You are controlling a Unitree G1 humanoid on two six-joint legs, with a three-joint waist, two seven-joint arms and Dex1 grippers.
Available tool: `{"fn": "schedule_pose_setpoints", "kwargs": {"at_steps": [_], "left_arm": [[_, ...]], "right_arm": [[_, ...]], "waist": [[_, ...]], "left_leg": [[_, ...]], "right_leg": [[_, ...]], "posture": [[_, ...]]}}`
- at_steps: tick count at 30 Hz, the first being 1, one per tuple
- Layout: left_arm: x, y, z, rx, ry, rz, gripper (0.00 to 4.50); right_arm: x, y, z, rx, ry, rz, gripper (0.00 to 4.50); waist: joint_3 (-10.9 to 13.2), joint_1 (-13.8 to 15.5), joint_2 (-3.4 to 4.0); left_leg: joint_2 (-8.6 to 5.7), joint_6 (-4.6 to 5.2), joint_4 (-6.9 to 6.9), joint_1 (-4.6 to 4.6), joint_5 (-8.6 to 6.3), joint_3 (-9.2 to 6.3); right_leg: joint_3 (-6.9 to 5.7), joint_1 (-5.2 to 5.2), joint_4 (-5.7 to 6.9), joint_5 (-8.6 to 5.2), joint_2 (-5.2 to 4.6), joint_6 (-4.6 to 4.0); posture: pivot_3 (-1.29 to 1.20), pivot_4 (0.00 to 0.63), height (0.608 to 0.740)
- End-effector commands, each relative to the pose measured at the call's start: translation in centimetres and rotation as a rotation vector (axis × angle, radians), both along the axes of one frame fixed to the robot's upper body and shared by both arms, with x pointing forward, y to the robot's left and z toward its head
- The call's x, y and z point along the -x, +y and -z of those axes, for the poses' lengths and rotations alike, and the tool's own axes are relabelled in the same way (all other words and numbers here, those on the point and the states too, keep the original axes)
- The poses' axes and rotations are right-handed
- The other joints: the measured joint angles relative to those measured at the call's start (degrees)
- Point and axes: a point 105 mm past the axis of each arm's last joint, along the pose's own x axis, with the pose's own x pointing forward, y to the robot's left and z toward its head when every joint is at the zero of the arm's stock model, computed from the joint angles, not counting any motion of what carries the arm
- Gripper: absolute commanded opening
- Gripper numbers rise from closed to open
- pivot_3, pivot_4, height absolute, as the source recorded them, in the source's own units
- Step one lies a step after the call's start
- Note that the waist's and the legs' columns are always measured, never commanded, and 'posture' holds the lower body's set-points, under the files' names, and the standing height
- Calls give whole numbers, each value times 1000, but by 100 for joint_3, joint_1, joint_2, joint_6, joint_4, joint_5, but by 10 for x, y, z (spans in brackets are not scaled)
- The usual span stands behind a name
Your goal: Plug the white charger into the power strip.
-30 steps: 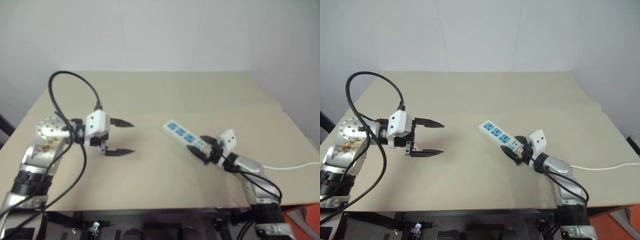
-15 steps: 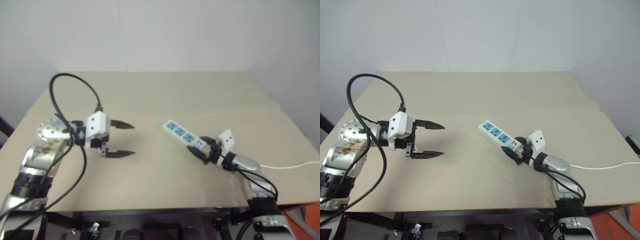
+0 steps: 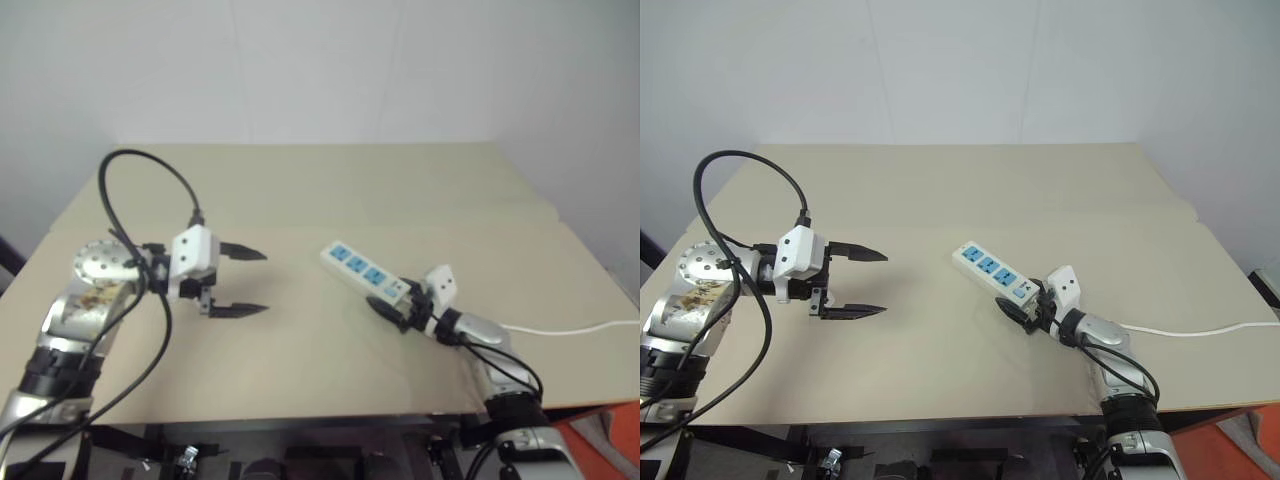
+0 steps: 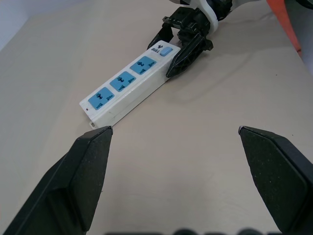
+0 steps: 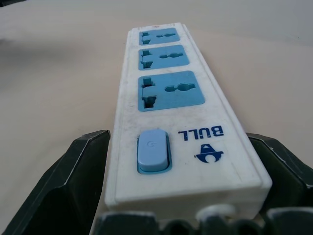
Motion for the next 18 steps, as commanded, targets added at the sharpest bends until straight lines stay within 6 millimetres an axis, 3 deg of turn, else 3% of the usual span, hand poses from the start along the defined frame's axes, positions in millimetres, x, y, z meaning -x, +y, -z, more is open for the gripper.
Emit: {"fn": "schedule_pose_setpoints", "kwargs": {"at_steps": [1, 3, 7, 11, 18], "left_arm": [[2, 3, -15, 3, -54, -2, 4500], [2, 4, -15, 0, -54, -2, 4500], [3, 6, -16, -8, -53, -5, 4500], [3, 13, -20, -47, -53, 2, 4500], [-6, 38, -27, -182, -44, -8, 4500]], "right_arm": [[-1, 3, 9, -1, 21, -16, 4481], [-2, 4, 14, -6, 31, -25, 4316], [-1, 9, 19, -6, 44, -74, 3443], [0, 18, 17, 29, 35, -152, 3445], [13, 39, -16, 68, -26, -435, 3445]], "waist": [[-3, -11, -4], [-8, -23, -11], [-15, -74, -23], [-15, -129, -23], [-13, -154, -21]], "left_leg": [[0, 0, 0, 4, 0, 0], [1, 0, 0, 16, 0, 2], [3, 0, -2, 35, 0, 2], [6, 0, -12, 65, -1, 1], [9, 0, -35, 85, -1, 3]], "right_leg": [[1, 3, 0, 0, 0, 0], [4, 12, 1, 0, 1, 0], [8, 30, 0, 0, 4, 0], [7, 61, -12, 0, 7, 0], [14, 72, -24, -1, 15, 0]], "posture": [[0, 150, 740], [0, 150, 740], [0, 150, 740], [0, 150, 740], [0, 150, 740]]}}
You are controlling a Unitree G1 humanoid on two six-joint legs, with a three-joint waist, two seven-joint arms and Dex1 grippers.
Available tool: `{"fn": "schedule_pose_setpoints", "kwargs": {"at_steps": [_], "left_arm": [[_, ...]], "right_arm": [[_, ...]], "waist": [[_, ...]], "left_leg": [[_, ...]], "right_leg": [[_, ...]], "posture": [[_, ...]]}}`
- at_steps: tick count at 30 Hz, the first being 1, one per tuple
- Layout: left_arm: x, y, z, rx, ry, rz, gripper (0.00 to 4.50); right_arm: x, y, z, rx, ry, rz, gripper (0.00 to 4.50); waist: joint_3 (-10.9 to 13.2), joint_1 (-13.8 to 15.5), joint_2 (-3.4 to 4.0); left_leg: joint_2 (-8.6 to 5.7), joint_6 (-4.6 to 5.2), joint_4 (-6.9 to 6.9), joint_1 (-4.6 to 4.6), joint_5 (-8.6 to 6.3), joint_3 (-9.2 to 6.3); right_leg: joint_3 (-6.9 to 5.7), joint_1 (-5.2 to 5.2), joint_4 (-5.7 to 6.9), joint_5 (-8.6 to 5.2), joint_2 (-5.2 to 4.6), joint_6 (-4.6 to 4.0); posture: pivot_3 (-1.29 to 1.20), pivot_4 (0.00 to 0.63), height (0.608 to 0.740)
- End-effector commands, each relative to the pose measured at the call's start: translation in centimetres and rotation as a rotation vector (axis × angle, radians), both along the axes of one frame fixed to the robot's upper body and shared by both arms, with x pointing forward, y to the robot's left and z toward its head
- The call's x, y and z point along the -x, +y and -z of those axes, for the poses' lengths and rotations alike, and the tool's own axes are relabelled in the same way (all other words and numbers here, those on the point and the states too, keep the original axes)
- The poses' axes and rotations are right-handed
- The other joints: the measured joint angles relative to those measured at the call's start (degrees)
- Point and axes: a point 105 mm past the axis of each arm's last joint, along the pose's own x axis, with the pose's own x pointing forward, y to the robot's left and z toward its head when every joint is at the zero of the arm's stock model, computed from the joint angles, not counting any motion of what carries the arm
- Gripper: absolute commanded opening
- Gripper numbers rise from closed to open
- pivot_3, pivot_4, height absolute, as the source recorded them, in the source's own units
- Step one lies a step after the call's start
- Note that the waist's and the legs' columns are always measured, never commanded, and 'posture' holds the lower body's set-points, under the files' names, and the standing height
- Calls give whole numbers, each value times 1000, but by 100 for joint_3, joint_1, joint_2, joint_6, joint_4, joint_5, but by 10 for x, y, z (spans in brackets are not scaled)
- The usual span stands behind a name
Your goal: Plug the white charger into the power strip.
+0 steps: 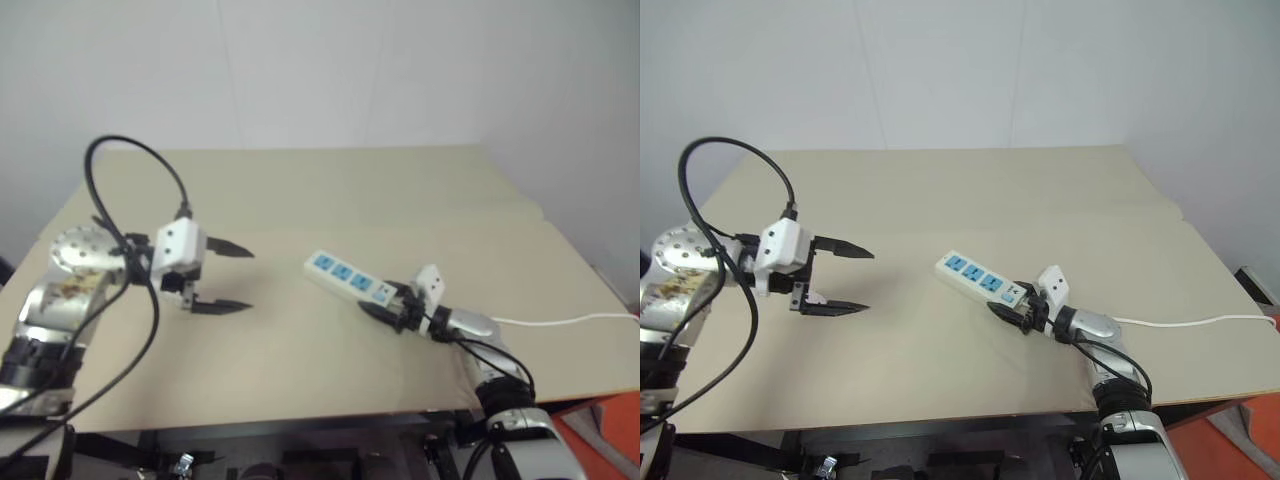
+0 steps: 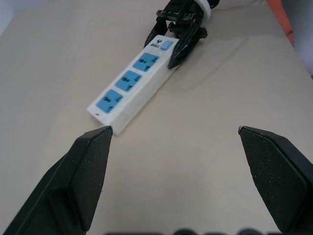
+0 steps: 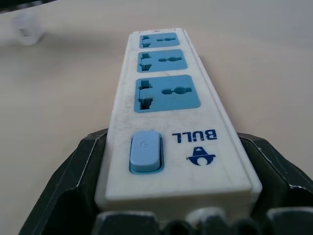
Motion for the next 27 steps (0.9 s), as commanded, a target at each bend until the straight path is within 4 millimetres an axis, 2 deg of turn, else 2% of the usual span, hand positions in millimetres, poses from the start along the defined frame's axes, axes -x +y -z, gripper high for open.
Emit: {"fn": "schedule_pose_setpoints", "kwargs": {"at_steps": [1, 8, 12, 14, 20, 27], "left_arm": [[-4, 15, -8, -85, -25, -1, 4500], [-14, 42, -1, -421, -58, 24, 4500], [-17, 58, 0, -715, -105, 82, 4500], [-17, 62, 2, -808, -102, 119, 4500], [-26, 77, 7, -1007, -73, 164, 4500], [-36, 74, 17, -1100, -46, 224, 4500]], "right_arm": [[8, 14, -21, 34, -49, -182, 3445], [29, 21, -18, 147, -9, -432, 3445], [31, 23, -12, 170, 6, -461, 3445], [30, 24, -11, 171, 9, -458, 3445], [29, 24, -11, 181, 14, -461, 3445], [27, 21, -12, 188, 17, -447, 3445]], "waist": [[1, 3, 1], [3, 36, 0], [4, 35, -2], [8, 30, -8], [8, 27, -8], [8, 28, -9]], "left_leg": [[0, 0, 0, -1, 0, 1], [-1, 0, 1, -11, 0, 9], [-1, 2, 1, -18, -1, 9], [-1, 1, 3, -25, -1, 12], [-1, 1, 7, -48, -1, 35], [5, 2, 13, -65, -1, 62]], "right_leg": [[0, -1, 0, 0, 0, 0], [-1, -5, 1, 0, 0, 1], [5, -14, 10, 0, 0, 1], [9, -30, 7, 0, 2, 1], [34, -76, 29, 0, 3, 1], [33, -87, 32, 0, 9, 2]], "posture": [[0, 150, 740], [0, 150, 740], [0, 150, 740], [0, 150, 740], [0, 150, 740], [0, 150, 740]]}}
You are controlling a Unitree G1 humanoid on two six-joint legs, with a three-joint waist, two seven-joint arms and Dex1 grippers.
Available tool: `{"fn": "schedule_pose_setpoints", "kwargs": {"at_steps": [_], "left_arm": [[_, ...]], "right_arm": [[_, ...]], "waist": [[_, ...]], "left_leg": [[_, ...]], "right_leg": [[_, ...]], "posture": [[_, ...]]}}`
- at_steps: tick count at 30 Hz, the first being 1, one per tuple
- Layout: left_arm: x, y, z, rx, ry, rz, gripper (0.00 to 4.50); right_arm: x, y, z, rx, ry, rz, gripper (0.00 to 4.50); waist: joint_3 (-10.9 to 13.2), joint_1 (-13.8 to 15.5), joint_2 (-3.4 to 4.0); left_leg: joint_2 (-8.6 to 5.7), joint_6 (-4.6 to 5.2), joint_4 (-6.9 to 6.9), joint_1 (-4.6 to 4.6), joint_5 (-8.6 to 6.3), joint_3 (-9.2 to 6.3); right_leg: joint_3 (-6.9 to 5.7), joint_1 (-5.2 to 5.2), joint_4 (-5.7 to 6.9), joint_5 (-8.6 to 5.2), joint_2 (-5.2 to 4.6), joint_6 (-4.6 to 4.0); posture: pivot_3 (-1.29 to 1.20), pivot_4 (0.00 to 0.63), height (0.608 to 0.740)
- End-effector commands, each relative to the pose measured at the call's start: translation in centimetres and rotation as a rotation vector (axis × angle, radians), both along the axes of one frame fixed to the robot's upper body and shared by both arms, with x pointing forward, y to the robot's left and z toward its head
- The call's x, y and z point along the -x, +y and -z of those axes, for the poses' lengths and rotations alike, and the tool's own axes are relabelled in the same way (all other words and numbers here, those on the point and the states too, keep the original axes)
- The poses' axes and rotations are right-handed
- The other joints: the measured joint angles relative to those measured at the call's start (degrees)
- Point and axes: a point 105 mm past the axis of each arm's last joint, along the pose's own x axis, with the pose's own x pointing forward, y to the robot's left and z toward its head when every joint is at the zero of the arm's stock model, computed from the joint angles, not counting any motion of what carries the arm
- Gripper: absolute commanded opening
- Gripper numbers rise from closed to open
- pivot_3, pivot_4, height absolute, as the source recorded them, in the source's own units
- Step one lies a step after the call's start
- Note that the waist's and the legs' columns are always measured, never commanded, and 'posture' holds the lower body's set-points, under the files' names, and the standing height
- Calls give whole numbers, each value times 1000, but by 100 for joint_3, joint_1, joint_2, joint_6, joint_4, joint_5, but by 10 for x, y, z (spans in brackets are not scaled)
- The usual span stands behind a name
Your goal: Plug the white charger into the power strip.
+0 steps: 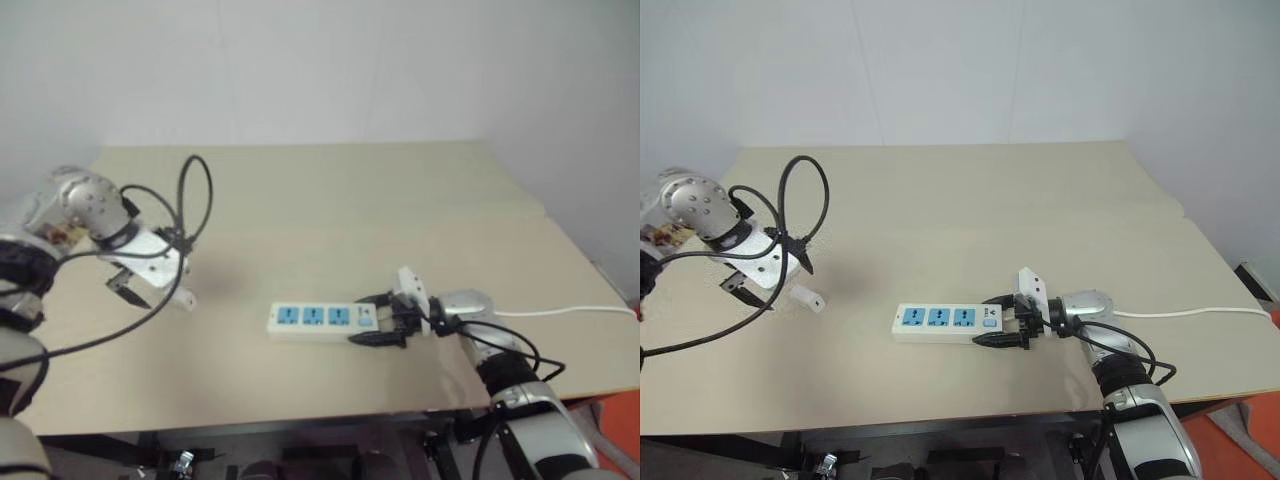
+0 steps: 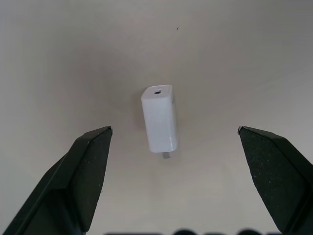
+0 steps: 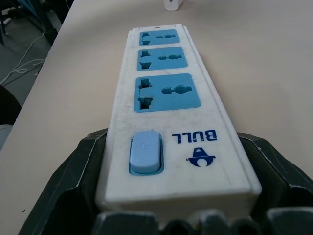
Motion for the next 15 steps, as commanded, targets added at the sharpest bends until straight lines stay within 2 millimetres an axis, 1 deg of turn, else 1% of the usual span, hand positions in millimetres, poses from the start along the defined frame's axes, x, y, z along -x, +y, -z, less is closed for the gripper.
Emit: {"fn": "schedule_pose_setpoints", "kwargs": {"at_steps": [1, 4, 8, 15], "left_arm": [[-2, 3, -1, -62, 2, 23, 4500], [-3, 1, 9, -75, 31, 36, 4500], [-4, -1, 17, -85, 46, 48, 4500], [-12, -3, 32, -106, 32, 37, 4500]], "right_arm": [[-1, 1, -3, 23, -19, -11, 3445], [-2, 0, -4, 21, -22, -2, 3445], [-2, -1, -4, 18, -22, 9, 3445], [-1, -2, -4, 4, -19, 30, 3445]], "waist": [[0, -3, 0], [0, -1, -1], [1, 0, -1], [1, 4, -1]], "left_leg": [[0, 0, 0, 0, 0, 2], [2, 0, 1, 0, 0, 7], [2, 0, 4, -2, 0, 8], [2, 0, 6, -2, 0, 8]], "right_leg": [[0, 0, 0, 0, 0, 0], [0, -2, 0, 0, 1, 0], [0, -2, 1, 0, 1, 0], [0, -2, 1, 0, 0, 0]], "posture": [[0, 150, 740], [0, 150, 740], [0, 150, 740], [0, 150, 740]]}}
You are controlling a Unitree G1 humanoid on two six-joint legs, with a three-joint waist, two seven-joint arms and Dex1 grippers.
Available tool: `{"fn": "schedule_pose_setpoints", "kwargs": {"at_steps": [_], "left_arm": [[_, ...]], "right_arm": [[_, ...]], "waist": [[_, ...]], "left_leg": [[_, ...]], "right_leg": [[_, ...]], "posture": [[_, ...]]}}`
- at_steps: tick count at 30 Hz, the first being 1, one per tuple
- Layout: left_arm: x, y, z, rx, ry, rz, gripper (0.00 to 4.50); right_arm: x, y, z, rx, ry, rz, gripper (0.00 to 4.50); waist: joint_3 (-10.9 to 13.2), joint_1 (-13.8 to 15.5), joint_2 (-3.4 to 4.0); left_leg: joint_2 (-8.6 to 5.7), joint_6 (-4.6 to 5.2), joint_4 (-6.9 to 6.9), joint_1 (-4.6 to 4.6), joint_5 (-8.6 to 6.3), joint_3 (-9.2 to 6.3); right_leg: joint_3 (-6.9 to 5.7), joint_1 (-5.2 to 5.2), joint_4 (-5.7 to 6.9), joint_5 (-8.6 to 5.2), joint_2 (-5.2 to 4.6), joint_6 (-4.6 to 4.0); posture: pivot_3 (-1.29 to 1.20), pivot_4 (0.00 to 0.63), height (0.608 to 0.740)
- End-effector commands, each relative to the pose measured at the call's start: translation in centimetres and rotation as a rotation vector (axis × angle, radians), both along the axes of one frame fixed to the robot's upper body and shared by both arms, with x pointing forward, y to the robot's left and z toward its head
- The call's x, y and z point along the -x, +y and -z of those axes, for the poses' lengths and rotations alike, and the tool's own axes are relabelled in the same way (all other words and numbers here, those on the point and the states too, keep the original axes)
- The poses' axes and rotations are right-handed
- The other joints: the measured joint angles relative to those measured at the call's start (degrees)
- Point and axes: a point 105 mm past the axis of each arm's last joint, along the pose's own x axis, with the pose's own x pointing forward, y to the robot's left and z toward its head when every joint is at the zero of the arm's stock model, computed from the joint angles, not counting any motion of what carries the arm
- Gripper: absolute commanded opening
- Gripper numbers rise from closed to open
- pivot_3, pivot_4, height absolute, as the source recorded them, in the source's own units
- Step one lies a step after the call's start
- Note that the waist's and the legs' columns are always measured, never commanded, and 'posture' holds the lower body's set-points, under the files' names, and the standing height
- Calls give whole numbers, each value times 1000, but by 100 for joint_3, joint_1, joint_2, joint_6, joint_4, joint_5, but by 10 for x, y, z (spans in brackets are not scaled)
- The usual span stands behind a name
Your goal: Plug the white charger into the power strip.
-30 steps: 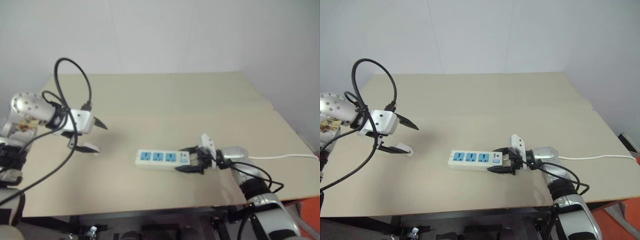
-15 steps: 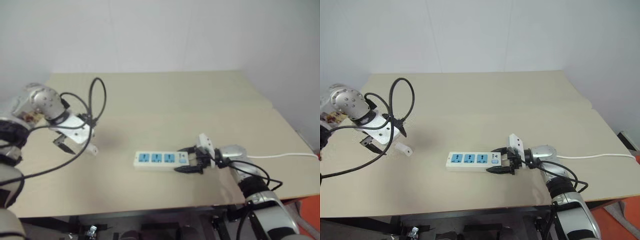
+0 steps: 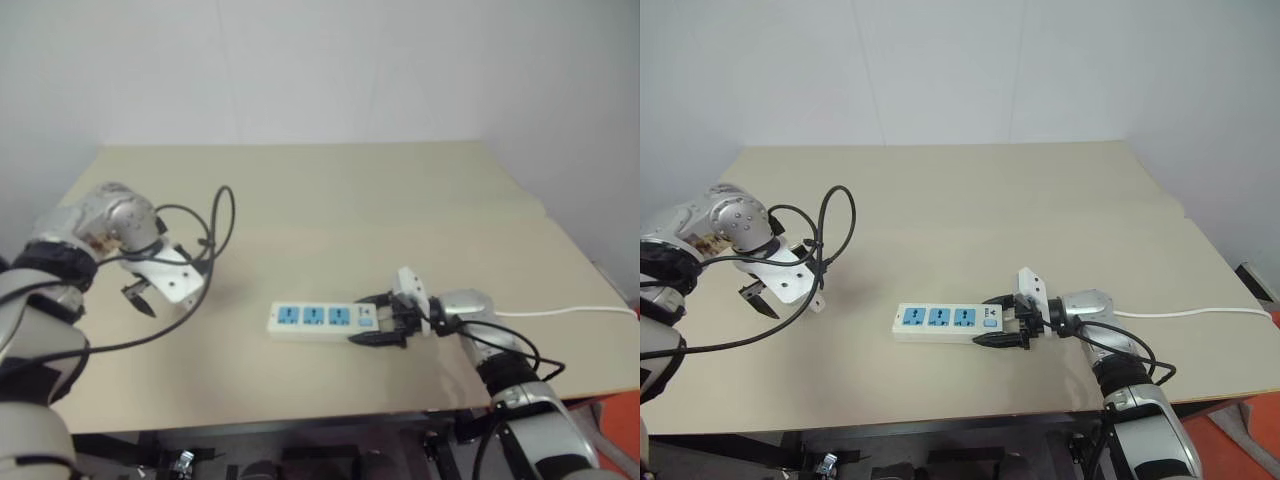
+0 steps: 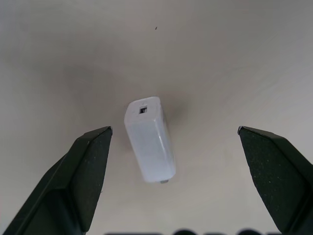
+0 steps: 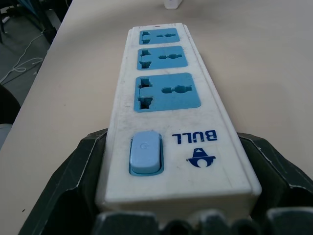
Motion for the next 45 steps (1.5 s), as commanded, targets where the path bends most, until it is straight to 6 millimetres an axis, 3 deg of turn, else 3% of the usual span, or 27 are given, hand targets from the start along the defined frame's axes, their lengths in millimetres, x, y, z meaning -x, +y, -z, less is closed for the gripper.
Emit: {"fn": "schedule_pose_setpoints", "kwargs": {"at_steps": [1, 14, 32, 36, 44, 45], "left_arm": [[-5, 1, 3, -3, -39, -3, 4500], [-17, -11, 25, 28, -58, -42, 4500], [-25, -12, 35, 70, -83, -157, 4500], [-24, -14, 37, 75, -74, -157, 3604], [-23, -16, 39, 84, -62, -157, 1056], [-23, -16, 39, 87, -59, -157, 1015]], "right_arm": [[0, -2, -4, 1, -19, 18, 3445], [4, -6, -3, -11, -14, 49, 3445], [5, -6, -4, -9, -8, 52, 3445], [4, -7, -4, -8, -8, 54, 3445], [4, -9, -4, -4, -6, 60, 3445], [4, -9, -4, -3, -6, 61, 3445]], "waist": [[0, -1, 0], [0, 18, -1], [0, 91, 0], [-5, 122, 8], [-13, 173, 21], [-13, 171, 22]], "left_leg": [[0, 0, 0, 0, 0, -1], [0, 0, 1, -3, 0, -4], [-2, 0, 3, 3, 0, -1], [-3, 0, 4, 8, 0, 3], [-7, 0, 4, 14, 0, 5], [-7, 0, 4, 14, 0, 5]], "right_leg": [[0, 0, 1, 0, 0, 0], [-2, 0, 2, 1, 0, 1], [-1, 3, 2, 1, -2, 2], [2, 5, 2, 1, -2, 2], [0, 13, 4, 3, -5, 2], [0, 13, 3, 3, -6, 2]], "posture": [[0, 150, 740], [0, 150, 740], [0, 150, 740], [0, 150, 740], [0, 150, 740], [0, 150, 740]]}}
